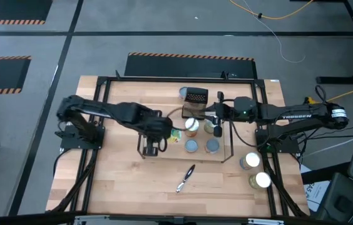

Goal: Pick and place cans onto a shelf
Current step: Put the canned mixed fruit on the shelf

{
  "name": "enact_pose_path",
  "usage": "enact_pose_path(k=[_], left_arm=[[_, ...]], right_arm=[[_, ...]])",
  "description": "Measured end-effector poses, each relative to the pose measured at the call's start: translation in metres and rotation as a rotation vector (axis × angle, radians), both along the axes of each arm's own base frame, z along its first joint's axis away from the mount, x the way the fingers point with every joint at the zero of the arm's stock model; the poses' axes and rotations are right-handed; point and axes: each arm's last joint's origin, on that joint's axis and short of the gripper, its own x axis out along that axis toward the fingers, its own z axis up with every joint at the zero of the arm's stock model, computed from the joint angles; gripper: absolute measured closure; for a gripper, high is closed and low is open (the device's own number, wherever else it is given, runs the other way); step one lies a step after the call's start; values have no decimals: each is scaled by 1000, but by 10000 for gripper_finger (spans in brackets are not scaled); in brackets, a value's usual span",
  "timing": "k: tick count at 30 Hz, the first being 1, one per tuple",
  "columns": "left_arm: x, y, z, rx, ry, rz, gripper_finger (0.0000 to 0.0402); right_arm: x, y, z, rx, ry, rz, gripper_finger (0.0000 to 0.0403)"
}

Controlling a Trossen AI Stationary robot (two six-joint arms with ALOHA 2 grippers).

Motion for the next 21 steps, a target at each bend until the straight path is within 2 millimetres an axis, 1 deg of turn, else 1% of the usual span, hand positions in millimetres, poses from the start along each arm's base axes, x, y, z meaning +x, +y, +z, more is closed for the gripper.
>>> enact_pose_path(k=[4, 9, 15, 19, 21], left_arm=[[14, -9, -15, 23, 138, -18, 401], [25, -18, -37, 52, 300, -38, 401], [31, -28, -62, 36, 444, -65, 400], [31, -32, -71, 50, 513, -74, 400], [31, -33, -72, 51, 518, -76, 400]], right_arm=[[-1, 1, 1, 9, -4, 34, 304], [0, 3, -1, 30, 4, 113, 304], [0, 4, -1, 36, 6, 135, 304], [0, 4, -2, 37, 13, 135, 304], [0, 4, -2, 37, 13, 135, 304]])
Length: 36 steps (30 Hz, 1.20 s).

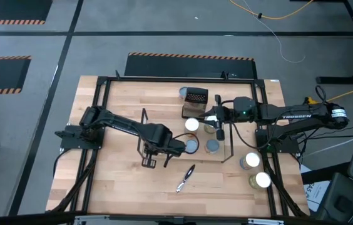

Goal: Pick and place cans onto a shelf
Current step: Put the canned mixed fruit on the shelf

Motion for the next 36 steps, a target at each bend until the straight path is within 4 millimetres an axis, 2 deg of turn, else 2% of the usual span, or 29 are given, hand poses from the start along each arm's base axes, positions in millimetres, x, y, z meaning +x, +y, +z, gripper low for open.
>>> enact_pose_path(k=[8, 16, 25, 36], left_arm=[[0, 1, 0, 33, -9, -4, 383], [2, 6, 0, 64, -16, 4, 395], [4, 13, 0, 63, -23, 23, 376], [10, 12, 0, 48, -89, 27, 383]], right_arm=[[0, 0, -1, 1, 15, 0, 304], [-2, 0, -5, 4, 55, 0, 304], [-2, 0, -6, 4, 60, 0, 304], [-2, 0, -5, 4, 60, 0, 304]])
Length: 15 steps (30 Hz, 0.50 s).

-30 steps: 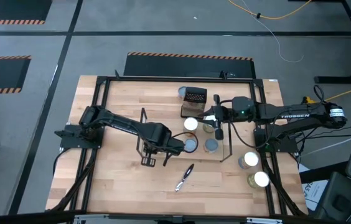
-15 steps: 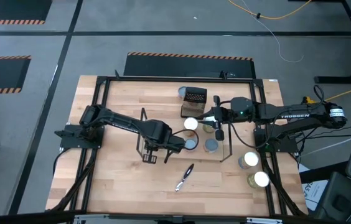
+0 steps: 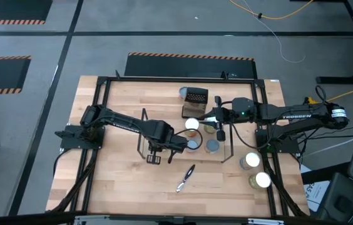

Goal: Pick and place cans onto a shelf
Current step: Put the canned mixed fruit on the shelf

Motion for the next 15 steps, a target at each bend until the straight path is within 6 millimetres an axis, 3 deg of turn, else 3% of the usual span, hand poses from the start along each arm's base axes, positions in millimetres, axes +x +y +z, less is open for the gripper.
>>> enact_pose_path(k=[15], left_arm=[[6, -1, 0, -12, -57, 0, 350]], right_arm=[[0, 0, 0, 0, 0, 0, 304]])
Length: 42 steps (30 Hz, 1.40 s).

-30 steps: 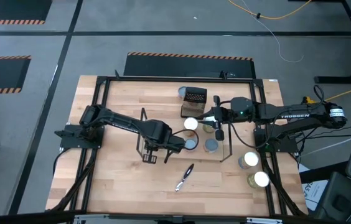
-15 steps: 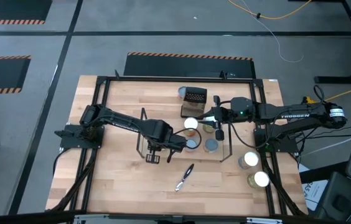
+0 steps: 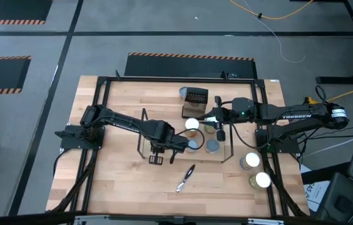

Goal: Pick and place cans onto a shelf
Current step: Put the canned mixed fruit on the shelf

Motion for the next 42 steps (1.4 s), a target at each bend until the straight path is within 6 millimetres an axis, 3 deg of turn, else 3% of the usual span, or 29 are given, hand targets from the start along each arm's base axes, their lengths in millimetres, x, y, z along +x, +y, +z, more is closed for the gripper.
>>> enact_pose_path(k=[13, 21, 26, 32, 36, 42], left_arm=[[4, -1, 5, -20, -74, -2, 342], [-10, -7, 49, -57, -209, 4, 358], [-24, -15, 63, -80, -236, 95, 369], [-26, -38, 57, -88, -221, 77, 381], [-30, -48, 40, -78, -167, 149, 390], [-35, -57, 14, -23, -146, 251, 400]], right_arm=[[0, 0, 1, -1, -7, 0, 304], [5, 0, 18, -14, -188, 1, 304], [9, 0, 23, 23, -258, 24, 304], [30, 6, 9, 54, -273, 116, 304], [49, 9, -6, 62, -228, 133, 304], [89, 9, -11, 72, -114, 135, 304]])
